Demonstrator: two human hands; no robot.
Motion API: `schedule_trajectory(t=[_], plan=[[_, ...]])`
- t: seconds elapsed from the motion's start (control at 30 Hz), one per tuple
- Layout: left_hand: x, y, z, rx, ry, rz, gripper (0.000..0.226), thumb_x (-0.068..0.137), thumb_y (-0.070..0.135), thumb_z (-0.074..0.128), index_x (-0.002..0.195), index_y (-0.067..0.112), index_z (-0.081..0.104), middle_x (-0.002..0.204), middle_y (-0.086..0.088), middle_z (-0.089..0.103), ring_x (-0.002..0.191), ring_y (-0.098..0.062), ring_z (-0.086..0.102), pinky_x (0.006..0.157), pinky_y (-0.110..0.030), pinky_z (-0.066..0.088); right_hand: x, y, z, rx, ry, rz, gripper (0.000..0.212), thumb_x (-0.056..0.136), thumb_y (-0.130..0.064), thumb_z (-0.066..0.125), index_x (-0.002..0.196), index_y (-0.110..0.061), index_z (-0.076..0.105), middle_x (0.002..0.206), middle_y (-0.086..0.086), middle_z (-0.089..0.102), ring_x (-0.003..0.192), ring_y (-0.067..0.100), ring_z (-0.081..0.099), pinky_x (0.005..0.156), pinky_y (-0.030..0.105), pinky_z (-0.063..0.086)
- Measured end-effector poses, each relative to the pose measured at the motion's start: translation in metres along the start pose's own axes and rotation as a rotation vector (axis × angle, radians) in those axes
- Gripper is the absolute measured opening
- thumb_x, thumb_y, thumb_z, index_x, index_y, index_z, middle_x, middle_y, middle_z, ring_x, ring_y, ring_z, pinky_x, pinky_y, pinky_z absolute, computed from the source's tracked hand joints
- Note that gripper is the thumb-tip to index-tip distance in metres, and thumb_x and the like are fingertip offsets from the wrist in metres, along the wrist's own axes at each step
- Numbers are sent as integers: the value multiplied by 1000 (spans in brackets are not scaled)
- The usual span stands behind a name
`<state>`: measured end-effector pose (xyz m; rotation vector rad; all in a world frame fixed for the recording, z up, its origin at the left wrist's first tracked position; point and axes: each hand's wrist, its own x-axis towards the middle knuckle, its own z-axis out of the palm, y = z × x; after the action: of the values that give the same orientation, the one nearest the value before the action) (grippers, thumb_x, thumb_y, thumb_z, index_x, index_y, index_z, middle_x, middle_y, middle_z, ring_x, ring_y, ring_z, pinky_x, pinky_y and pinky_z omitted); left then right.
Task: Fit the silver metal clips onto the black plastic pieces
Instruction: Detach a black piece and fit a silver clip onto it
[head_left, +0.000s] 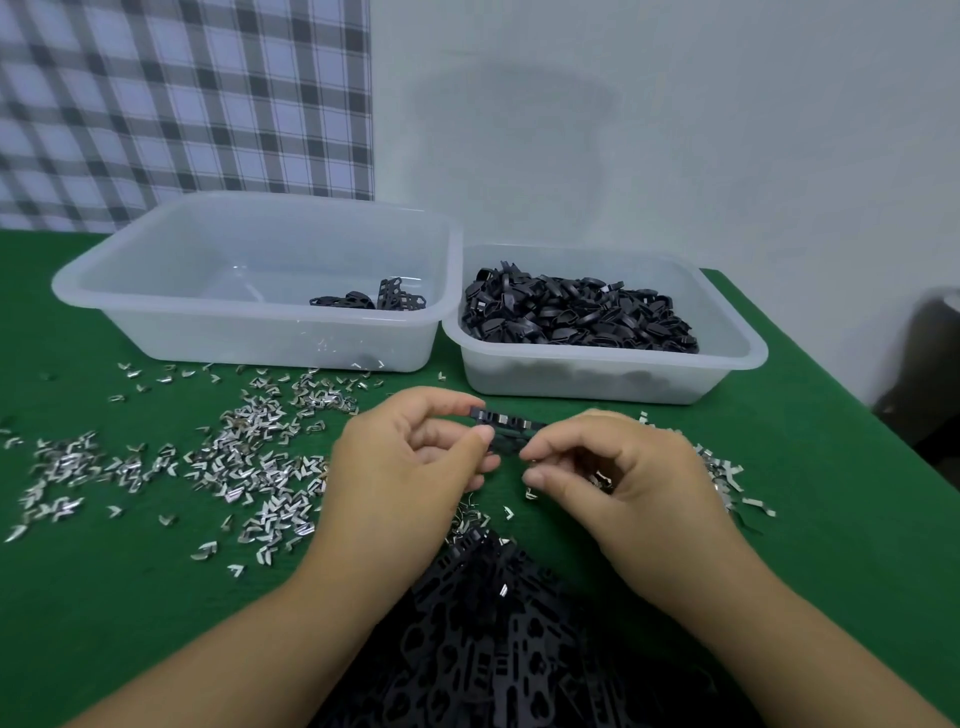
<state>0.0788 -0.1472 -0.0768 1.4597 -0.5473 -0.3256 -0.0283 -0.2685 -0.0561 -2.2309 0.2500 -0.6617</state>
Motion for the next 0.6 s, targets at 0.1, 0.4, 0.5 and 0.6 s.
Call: schedule_trajectory(t=[0.1, 0.4, 0.5, 0.6], plan=[[-2, 1, 1, 42, -16, 18, 19, 78, 3, 71, 81, 21, 67, 63, -3, 73, 64, -16, 72, 59, -23, 58, 0, -1, 0, 24, 74, -6, 24, 68, -9, 79, 69, -30, 67, 66, -9, 62, 60, 11, 54, 56, 11, 42], [-6, 5, 3, 120, -54, 44, 18, 77, 4, 73, 80, 20, 65, 64, -1, 73, 58, -13, 70, 60, -26, 58, 0, -4, 4, 53, 202, -27, 19, 71, -10, 77, 68, -25, 66, 66, -3, 64, 57, 15, 56, 52, 24, 48], [-6, 5, 3, 116, -47, 36, 18, 77, 4, 73, 80, 20, 65, 64, -2, 73, 61, -18, 71, 64, -35, 60, 0, -4, 4, 24, 207, -55, 20, 71, -7, 77, 68, -24, 66, 66, -3, 63, 57, 14, 56, 52, 23, 48], [-7, 6, 4, 107, -48, 29, 19, 77, 4, 73, 80, 20, 64, 64, -1, 73, 62, -18, 72, 64, -34, 61, 0, -6, 4, -48, 211, -112, 16, 71, -7, 77, 70, -21, 69, 62, -7, 63, 56, 11, 57, 53, 26, 47]])
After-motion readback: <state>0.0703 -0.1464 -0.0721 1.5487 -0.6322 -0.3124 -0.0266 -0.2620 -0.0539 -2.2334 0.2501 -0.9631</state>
